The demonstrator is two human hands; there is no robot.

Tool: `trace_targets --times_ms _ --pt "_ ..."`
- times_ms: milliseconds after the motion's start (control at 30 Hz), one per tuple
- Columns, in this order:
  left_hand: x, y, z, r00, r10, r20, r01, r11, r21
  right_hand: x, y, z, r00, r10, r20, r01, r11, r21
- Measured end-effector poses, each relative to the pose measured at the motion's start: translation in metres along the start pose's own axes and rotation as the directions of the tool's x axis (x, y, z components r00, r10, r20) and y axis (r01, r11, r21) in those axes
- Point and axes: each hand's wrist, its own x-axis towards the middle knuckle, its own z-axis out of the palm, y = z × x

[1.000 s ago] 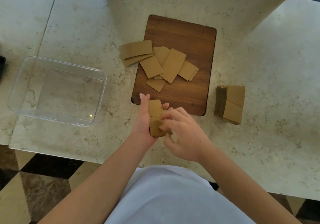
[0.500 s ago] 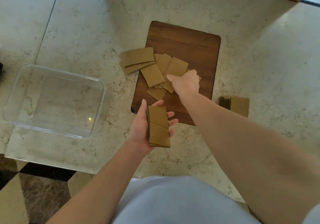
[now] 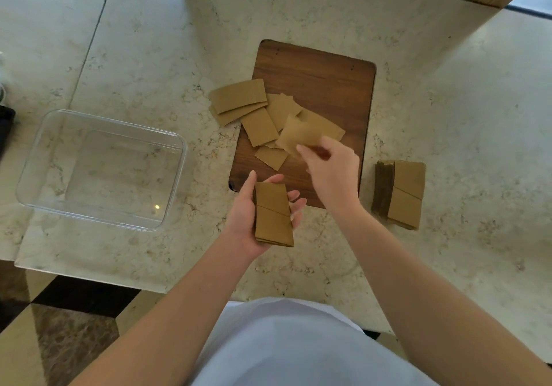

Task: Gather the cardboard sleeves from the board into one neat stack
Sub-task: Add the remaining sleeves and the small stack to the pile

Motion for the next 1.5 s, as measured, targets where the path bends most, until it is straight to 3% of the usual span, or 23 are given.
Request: trace_targets --times_ms 67,167,233,300,400,500,633,833,1100,1200,1300,1400,1433,1500 --pt "-0.002 0.000 0.003 0.999 0.003 0.039 -0.002 1.000 -0.019 -0.027 0.001 -0.009 0.959 -0.261 0.115 0.270 0.960 -0.074" --pt "-0.002 0.004 0.006 0.997 0.045 0.063 -0.046 0.999 0.010 -0.055 0.009 -0.020 0.820 -0.520 0.240 0.561 0.814 -0.153" --pt "-0.001 0.006 0.008 0.995 0.068 0.067 -0.071 0.997 0.036 -0.063 0.014 -0.024 0.759 -0.581 0.294 0.646 0.730 -0.224" --pt "0.000 0.006 0.011 0.994 0.080 0.078 -0.087 0.992 0.090 -0.059 0.014 -0.026 0.735 -0.523 0.432 0.656 0.710 -0.256" --pt "0.004 0.007 0.012 0.993 0.111 0.039 -0.115 0.987 0.111 -0.034 0.007 -0.025 0.773 -0.317 0.549 0.512 0.822 -0.247" --pt "0.008 0.016 0.018 0.995 0.094 0.030 -0.095 0.995 0.026 0.009 0.003 -0.021 0.899 -0.214 0.383 0.323 0.914 -0.247" --pt "0.015 0.025 0.023 0.996 0.086 0.026 -0.085 0.996 -0.026 0.068 0.009 -0.012 0.988 -0.048 0.143 0.113 0.864 -0.490" --pt "0.022 0.029 0.025 0.998 0.059 0.025 -0.059 0.998 -0.019 0.101 0.025 0.000 0.981 -0.046 0.190 0.179 0.602 -0.778" --pt "0.021 0.021 0.023 0.998 0.058 -0.003 -0.058 0.998 0.002 0.089 0.033 -0.009 0.980 -0.116 0.162 0.199 0.583 -0.788" --pt "0.017 0.019 0.025 0.998 0.064 -0.015 -0.063 0.998 0.022 0.076 0.031 -0.019 0.987 -0.074 0.144 0.160 0.584 -0.796" --pt "0.012 0.015 0.027 0.998 0.058 -0.019 -0.058 0.998 0.035 0.059 0.024 -0.034 0.982 0.126 0.143 0.003 0.739 -0.673" --pt "0.005 0.009 0.027 0.999 0.044 -0.011 -0.044 0.998 0.045 0.038 0.011 -0.047 0.878 0.363 0.313 -0.264 0.912 -0.315" --pt "0.003 0.006 0.027 0.999 0.042 -0.010 -0.042 0.998 0.045 0.030 0.007 -0.050 0.803 0.436 0.406 -0.409 0.899 -0.157" --pt "-0.001 0.002 0.026 0.999 0.046 -0.011 -0.045 0.998 0.049 0.011 0.003 -0.058 0.640 0.478 0.601 -0.658 0.745 0.108"
